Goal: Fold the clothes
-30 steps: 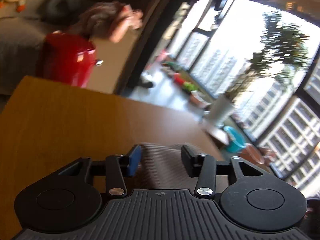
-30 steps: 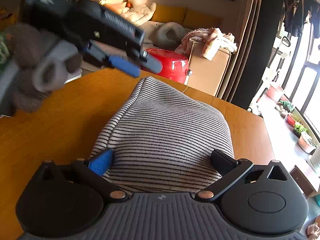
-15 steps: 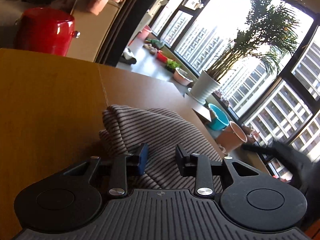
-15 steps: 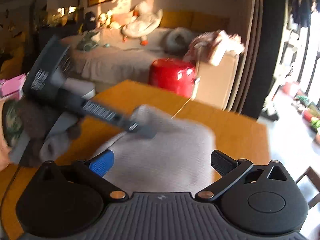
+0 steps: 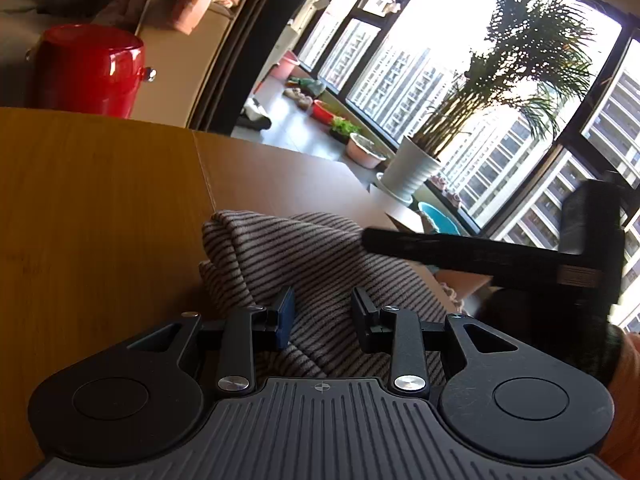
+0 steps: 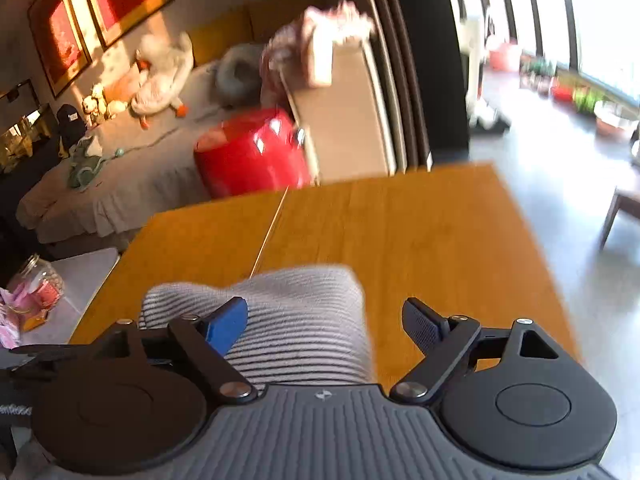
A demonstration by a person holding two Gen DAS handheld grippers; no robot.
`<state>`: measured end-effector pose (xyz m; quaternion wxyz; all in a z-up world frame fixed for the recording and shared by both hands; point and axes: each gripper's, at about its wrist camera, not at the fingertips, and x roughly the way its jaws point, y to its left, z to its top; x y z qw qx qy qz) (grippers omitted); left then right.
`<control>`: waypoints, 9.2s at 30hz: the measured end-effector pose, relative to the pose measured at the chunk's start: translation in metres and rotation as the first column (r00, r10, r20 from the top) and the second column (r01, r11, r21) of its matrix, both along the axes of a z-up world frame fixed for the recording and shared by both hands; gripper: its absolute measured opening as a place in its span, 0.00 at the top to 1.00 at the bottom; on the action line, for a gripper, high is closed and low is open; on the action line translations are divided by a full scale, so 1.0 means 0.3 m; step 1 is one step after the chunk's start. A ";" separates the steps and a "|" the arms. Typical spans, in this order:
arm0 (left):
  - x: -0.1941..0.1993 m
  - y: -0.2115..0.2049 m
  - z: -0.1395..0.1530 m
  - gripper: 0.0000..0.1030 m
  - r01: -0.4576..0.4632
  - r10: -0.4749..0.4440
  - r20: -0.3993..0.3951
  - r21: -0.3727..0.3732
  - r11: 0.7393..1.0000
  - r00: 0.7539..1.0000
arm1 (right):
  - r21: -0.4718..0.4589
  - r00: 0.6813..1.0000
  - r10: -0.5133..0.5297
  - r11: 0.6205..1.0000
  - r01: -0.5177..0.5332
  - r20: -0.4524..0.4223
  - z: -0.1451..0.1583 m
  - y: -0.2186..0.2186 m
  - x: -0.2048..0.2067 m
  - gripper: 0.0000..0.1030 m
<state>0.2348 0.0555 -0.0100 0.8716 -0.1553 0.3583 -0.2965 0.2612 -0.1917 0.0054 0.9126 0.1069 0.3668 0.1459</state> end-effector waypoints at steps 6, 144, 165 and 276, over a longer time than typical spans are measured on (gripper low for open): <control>0.002 0.011 -0.007 0.64 -0.006 0.006 -0.006 -0.003 1.000 1.000 | 0.105 0.997 0.042 0.993 -0.049 0.071 0.071 -0.032 -0.069 0.57; 0.054 0.339 0.022 0.32 -0.437 0.433 0.056 0.141 0.888 0.900 | 0.084 0.993 0.023 0.996 -0.033 0.114 -0.116 0.302 -0.062 0.00; 0.219 0.369 0.019 0.27 -0.450 0.434 0.119 0.194 0.872 0.893 | 0.070 0.993 0.078 0.994 -0.085 0.090 -0.121 0.317 -0.063 0.00; -0.272 0.103 -0.070 0.00 -0.514 0.492 0.177 0.458 0.726 0.853 | -0.279 0.995 -0.065 0.957 0.083 0.073 -0.134 0.341 -0.396 0.00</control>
